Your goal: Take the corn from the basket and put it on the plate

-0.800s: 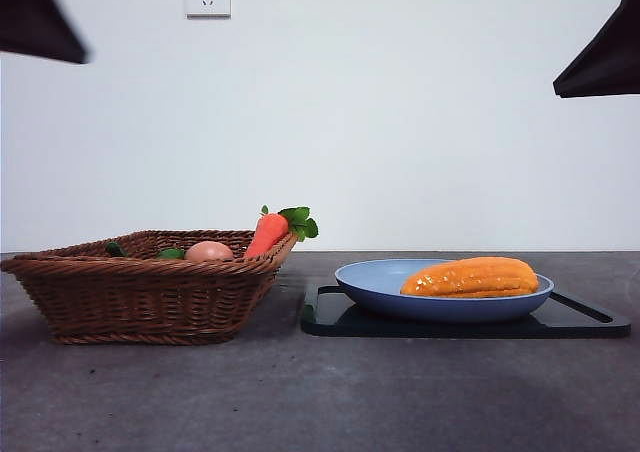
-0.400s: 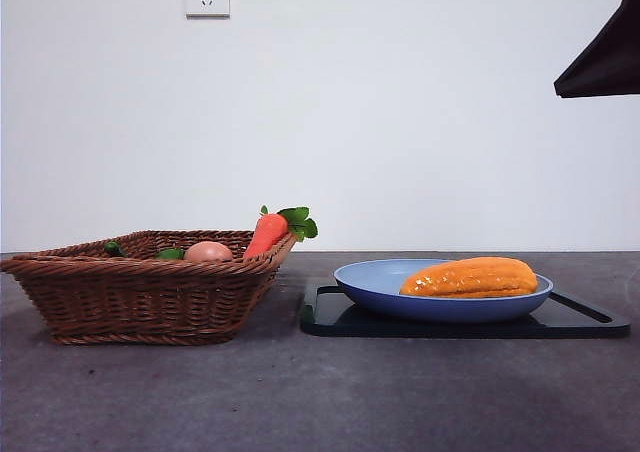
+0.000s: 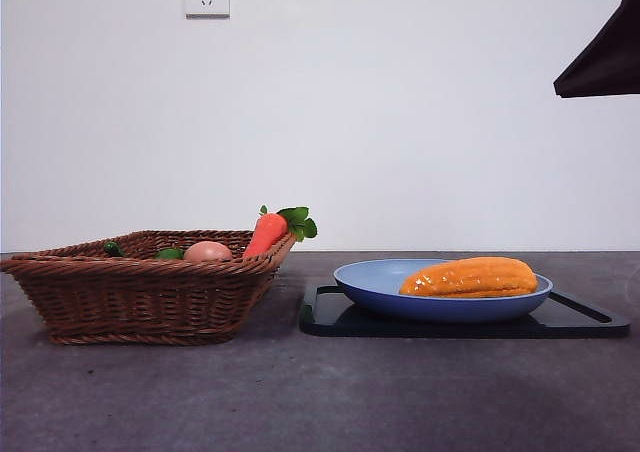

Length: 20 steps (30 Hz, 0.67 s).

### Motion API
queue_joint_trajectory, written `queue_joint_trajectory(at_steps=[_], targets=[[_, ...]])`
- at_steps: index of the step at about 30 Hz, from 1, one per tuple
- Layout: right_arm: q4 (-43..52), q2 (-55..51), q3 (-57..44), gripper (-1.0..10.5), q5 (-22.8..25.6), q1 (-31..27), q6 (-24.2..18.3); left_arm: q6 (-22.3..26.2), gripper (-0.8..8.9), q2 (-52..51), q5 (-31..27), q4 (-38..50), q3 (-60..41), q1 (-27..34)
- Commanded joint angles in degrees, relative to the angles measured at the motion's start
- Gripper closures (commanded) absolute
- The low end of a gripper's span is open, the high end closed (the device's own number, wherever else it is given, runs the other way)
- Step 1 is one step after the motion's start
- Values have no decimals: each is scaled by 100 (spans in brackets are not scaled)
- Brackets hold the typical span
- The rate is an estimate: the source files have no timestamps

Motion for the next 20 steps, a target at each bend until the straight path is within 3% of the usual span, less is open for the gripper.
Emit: queue_joint_trajectory(at_steps=[1, 5, 20], targets=[[61, 28, 15, 944, 4, 24, 52, 55, 806, -203, 9, -308, -162, 15], [61, 28, 15, 944, 7, 24, 52, 42, 806, -608, -4, -1043, -157, 17], [63, 28, 15, 944, 7, 24, 52, 35, 806, -601, 17, -1003, -155, 22]])
